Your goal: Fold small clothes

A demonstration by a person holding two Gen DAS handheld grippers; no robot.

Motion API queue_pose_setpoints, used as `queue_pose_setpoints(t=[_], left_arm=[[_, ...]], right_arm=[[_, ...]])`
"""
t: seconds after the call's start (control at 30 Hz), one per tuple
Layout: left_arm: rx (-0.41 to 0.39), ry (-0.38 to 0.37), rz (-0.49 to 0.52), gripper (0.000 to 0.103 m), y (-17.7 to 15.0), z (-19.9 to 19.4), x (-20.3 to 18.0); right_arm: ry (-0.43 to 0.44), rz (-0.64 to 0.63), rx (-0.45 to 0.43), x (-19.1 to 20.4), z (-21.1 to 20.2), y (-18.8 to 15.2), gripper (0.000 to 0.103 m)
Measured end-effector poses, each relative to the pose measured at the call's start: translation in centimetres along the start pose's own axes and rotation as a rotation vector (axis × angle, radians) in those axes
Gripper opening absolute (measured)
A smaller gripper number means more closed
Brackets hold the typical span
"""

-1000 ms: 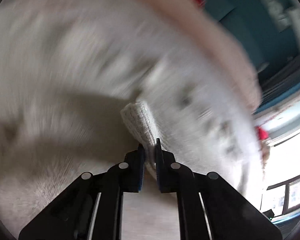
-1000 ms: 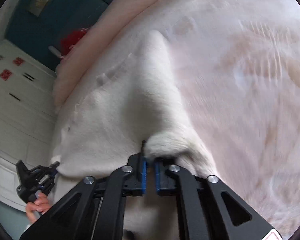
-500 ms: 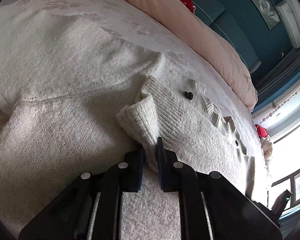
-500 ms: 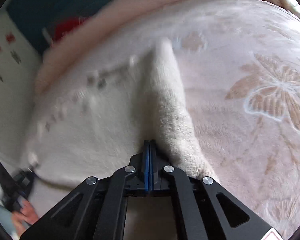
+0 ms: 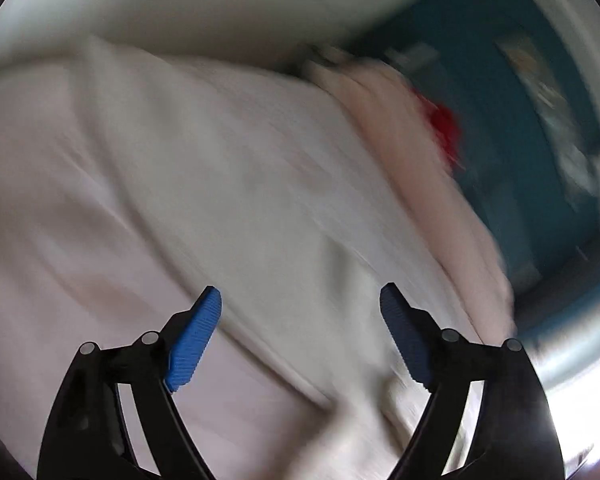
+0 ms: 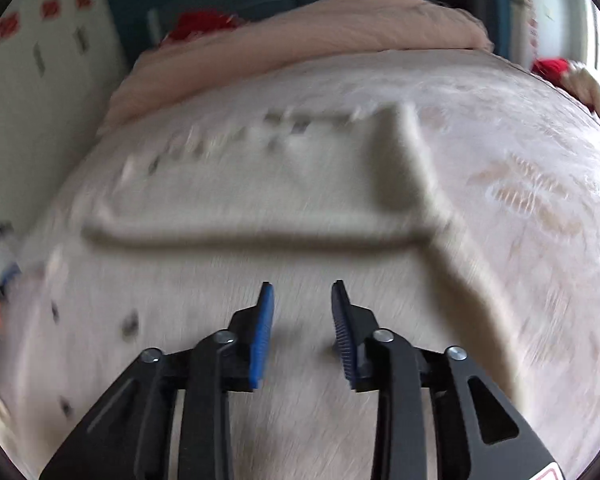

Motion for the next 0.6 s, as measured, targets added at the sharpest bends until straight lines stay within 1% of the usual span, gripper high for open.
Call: queue_pose_setpoints(t=[0.03,0.07,0.1,0.13,0.17,0.2,0.23,0.27,0.3,0.33,0.37,0.4,0.47,0.5,0.53,0.57,0.6], left_arm=[[-0.021,0.033,-0.031,0.079,1.8,-0.2,1.6],[-0.041,0.084,-0.08,0.079,4.1,-0.1,4.0],[-0.058,0.119,-0.116,0.079,5.9,-0.1,5.8],[-0.071,0.149,-0.147,0.079,7.1,0.1,7.3],[-0.077,0.187,-0.185,0.072,8.3,0.6,9.0],[-0.082,0.192,-0.211,0.066,9.0,1.0,10.1],[-0.095,0.187,-0.231,0.058,9.7,1.1,10.7],[-0.119,0.189,-0.231,0.045,10.4,1.4,10.9],[-0.113,0.194,-0.221,0.034,10.6,1.8,10.5],[-0.069,0.208,-0.198,0.01,10.8,2.9,10.2],[-0.057,0.225,-0.181,0.01,10.7,3.2,9.8],[-0.073,0.227,-0.152,0.01,10.8,3.1,8.8],[-0.104,0.189,-0.059,0.008,11.7,2.1,5.6],[-0.108,0.154,0.002,0.007,11.6,1.5,3.1],[-0.112,0.109,0.08,0.007,11.3,0.6,-0.2],[-0.115,0.055,0.146,0.007,10.6,-0.3,-3.2],[-0.114,0.007,0.187,0.007,9.9,-1.2,-5.7]], right_arm=[[-0.013,-0.006,0.035,0.3,0.8,-1.5,0.037],[-0.039,-0.013,0.004,0.5,0.8,-2.2,0.037],[-0.056,-0.027,-0.015,0.9,0.6,-2.1,0.044],[-0.066,-0.038,-0.012,1.0,0.8,-2.0,0.05],[-0.062,-0.045,0.001,1.0,1.3,-2.0,0.052],[-0.06,-0.046,0.007,1.0,1.6,-2.0,0.054],[-0.054,-0.044,0.005,1.1,1.6,-2.0,0.056],[-0.043,-0.038,0.005,0.9,1.7,-2.0,0.056],[-0.037,-0.035,0.004,1.2,1.2,-2.0,0.057],[-0.033,-0.032,0.004,1.1,1.3,-2.0,0.057],[-0.033,-0.033,0.003,1.1,1.4,-2.0,0.058],[-0.035,-0.037,0.002,1.0,1.4,-2.2,0.058],[-0.04,-0.045,-0.001,1.1,1.5,-2.1,0.06],[-0.04,-0.047,-0.002,1.4,1.3,-2.2,0.06],[-0.04,-0.047,-0.004,1.8,1.1,-2.0,0.06],[-0.037,-0.045,-0.006,1.8,1.2,-2.0,0.06],[-0.031,-0.04,-0.007,1.7,1.2,-2.0,0.06]])
Point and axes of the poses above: each gripper's, at about its wrist camera, not at the fingertips, and z roughly the way its jaws point, x to its left, y to its top, the point moved 5 cm from there along z, roughly the way its jaws point
